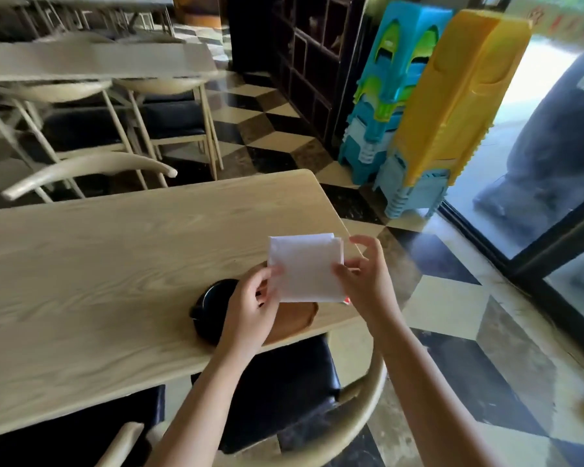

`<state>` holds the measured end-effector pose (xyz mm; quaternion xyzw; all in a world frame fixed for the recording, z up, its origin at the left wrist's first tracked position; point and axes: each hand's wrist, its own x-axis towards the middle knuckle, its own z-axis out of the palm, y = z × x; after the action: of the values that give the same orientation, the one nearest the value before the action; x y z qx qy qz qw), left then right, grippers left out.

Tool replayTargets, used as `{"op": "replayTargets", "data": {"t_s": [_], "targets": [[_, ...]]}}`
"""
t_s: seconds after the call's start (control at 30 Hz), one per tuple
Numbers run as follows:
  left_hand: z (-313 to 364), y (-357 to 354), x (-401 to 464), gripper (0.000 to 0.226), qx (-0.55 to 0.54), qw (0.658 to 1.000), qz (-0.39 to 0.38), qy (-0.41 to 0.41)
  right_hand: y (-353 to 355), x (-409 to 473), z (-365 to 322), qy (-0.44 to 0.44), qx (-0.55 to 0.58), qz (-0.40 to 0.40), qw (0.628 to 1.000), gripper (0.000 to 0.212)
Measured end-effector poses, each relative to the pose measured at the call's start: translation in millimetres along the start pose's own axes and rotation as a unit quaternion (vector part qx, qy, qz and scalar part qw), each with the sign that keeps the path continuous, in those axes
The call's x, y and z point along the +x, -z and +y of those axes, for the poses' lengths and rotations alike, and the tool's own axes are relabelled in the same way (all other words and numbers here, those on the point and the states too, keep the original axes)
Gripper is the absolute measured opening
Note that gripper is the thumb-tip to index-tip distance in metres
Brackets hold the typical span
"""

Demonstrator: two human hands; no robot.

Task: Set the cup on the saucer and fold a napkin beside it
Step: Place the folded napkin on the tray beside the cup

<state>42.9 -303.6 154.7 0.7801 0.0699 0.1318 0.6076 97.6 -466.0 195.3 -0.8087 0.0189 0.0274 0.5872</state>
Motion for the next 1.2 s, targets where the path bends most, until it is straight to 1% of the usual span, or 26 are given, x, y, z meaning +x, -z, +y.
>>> {"op": "replayTargets", "data": {"t_s": [0.07,0.13,0.27,0.37,0.47,0.57,0.63,0.7,0.77,0.83,0.9,0.97,1.03,1.07,1.13,1.2], "targets": [[-12.2,-8.6,5.0,0.033,0.051,0.998,-0.005,-0.023,-3.1,15.9,16.7,0.0,-0.033,-0.026,0.999,0.041],[-26.6,-19.1,9.8,0.039,0.093,0.995,-0.004,-0.024,-5.6,32.0,33.5,0.001,-0.082,-0.042,0.996,0.044],[-57.2,-43.7,21.2,0.048,0.142,0.99,0.005,0.011,-15.2,68.5,70.5,-0.001,-0.096,-0.061,0.993,0.044],[-79.2,-63.4,24.2,0.051,0.174,0.983,0.022,0.059,-27.2,90.1,98.6,0.012,-0.117,-0.107,0.987,0.039],[-101.0,-83.2,26.9,0.057,0.244,0.965,0.023,0.095,-37.4,107.2,127.3,0.012,-0.128,-0.145,0.981,0.031],[-121.7,-103.4,35.0,0.061,0.294,0.948,0.034,0.113,-44.8,123.1,152.7,0.001,-0.148,-0.186,0.971,0.03],[-132.8,-115.8,39.8,0.064,0.318,0.938,0.031,0.136,-48.9,130.4,168.0,-0.008,-0.163,-0.211,0.964,0.033],[-143.2,-126.1,42.9,0.065,0.342,0.929,0.029,0.142,-51.7,135.1,180.6,-0.007,-0.179,-0.222,0.958,0.04],[-152.0,-132.9,45.4,0.066,0.357,0.922,0.024,0.149,-53.8,137.2,190.9,0.016,-0.197,-0.223,0.955,0.047],[-157.5,-137.6,45.6,0.069,0.388,0.906,0.005,0.169,-55.4,137.6,198.1,0.043,-0.22,-0.228,0.948,0.051],[-160.6,-140.0,42.5,0.072,0.42,0.89,0.003,0.178,-56.1,138.1,202.5,0.061,-0.235,-0.231,0.942,0.052],[-160.7,-141.2,36.1,0.074,0.453,0.875,0.013,0.169,-55.6,137.9,204.2,0.077,-0.242,-0.235,0.938,0.053],[-160.6,-145.2,25.8,0.071,0.493,0.857,0.005,0.149,-53.3,137.1,205.3,0.119,-0.267,-0.223,0.93,0.054],[-160.7,-147.7,20.3,0.068,0.507,0.851,-0.007,0.135,-51.6,137.0,205.9,0.156,-0.294,-0.211,0.919,0.056],[-161.2,-152.9,10.9,0.065,0.521,0.843,-0.035,0.127,-47.0,137.7,209.0,0.248,-0.343,-0.196,0.885,0.057],[-161.5,-155.9,6.7,0.064,0.533,0.833,-0.053,0.136,-41.6,140.4,214.3,0.318,-0.374,-0.209,0.846,0.056]]}}
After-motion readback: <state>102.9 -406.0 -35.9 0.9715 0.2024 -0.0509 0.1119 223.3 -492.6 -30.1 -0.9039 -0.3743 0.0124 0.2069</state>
